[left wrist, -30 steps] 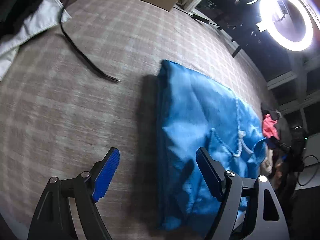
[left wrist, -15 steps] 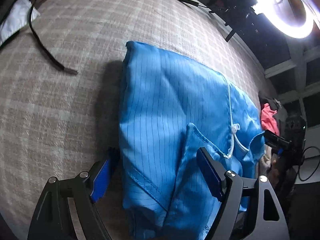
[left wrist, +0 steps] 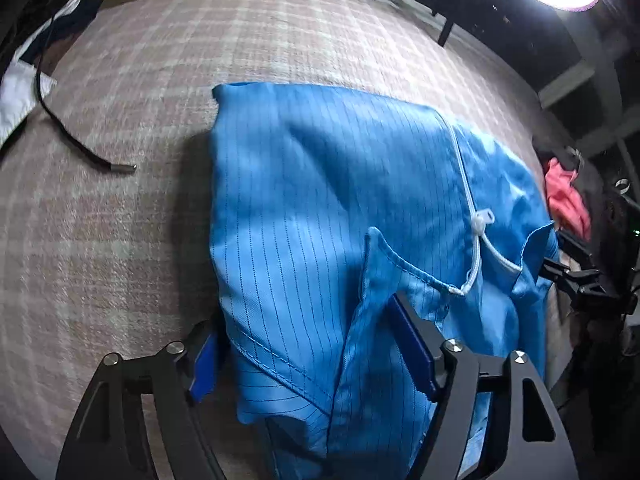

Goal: Fold clothes
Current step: 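Grasp the folded coat edge with the right gripper while the left gripper grasps the other end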

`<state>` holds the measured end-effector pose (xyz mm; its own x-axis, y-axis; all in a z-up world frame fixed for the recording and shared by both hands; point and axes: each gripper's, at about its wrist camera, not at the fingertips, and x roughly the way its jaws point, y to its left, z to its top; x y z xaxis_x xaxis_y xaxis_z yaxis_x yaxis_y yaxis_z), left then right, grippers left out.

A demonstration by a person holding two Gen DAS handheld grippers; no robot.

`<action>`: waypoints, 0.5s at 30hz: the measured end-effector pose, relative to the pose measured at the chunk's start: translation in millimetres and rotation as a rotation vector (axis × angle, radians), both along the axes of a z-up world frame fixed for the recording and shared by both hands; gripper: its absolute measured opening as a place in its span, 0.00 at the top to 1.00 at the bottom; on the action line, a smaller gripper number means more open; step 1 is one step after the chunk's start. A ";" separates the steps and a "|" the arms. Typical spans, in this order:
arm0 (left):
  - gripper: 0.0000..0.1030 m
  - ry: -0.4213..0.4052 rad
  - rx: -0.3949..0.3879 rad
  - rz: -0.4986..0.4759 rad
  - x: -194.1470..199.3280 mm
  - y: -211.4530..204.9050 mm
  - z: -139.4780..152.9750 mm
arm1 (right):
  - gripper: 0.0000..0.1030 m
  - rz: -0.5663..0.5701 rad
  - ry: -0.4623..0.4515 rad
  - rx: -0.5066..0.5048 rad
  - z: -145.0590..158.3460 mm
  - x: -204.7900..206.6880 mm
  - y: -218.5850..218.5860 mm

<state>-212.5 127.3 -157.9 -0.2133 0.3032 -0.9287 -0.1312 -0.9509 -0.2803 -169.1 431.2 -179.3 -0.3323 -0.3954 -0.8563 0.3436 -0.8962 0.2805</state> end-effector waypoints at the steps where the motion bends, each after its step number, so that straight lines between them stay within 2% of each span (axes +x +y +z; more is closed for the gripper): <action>1: 0.37 0.003 -0.011 -0.010 -0.6 4.2 -0.1 | 0.29 0.025 0.013 0.012 0.2 2.7 -4.2; 2: 0.39 0.005 -0.024 -0.025 -1.1 8.7 0.1 | 0.38 0.047 0.025 0.023 0.8 5.3 -7.8; 3: 0.49 0.008 -0.039 -0.048 -1.5 13.7 0.6 | 0.48 0.053 0.025 0.019 0.8 5.6 -8.2; 4: 0.57 0.011 -0.051 -0.076 -2.0 19.1 1.3 | 0.53 0.055 0.022 0.010 0.6 5.2 -7.4; 5: 0.60 0.016 -0.062 -0.101 -2.7 24.1 1.7 | 0.68 0.048 0.005 -0.019 -0.9 3.4 -5.1; 6: 0.64 0.022 -0.068 -0.118 -4.0 28.1 1.6 | 0.77 0.040 -0.016 -0.055 -3.0 2.4 -2.6; 9: 0.76 0.034 -0.036 -0.119 -9.3 32.2 0.0 | 0.88 0.032 -0.036 -0.107 -8.5 0.9 0.7; 10: 0.79 0.035 -0.012 -0.104 -11.3 31.1 -0.5 | 0.88 0.032 -0.039 -0.122 -9.6 0.8 0.7; 15: 0.88 0.014 0.203 0.047 -21.6 7.2 -2.4 | 0.93 -0.047 -0.073 -0.282 -8.2 0.2 17.6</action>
<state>-234.1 134.5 -160.3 -0.2441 0.4736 -0.8462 -0.0931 -0.8800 -0.4657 -168.9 448.7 -187.6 -0.2972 -0.6068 -0.7372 0.2736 -0.7939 0.5430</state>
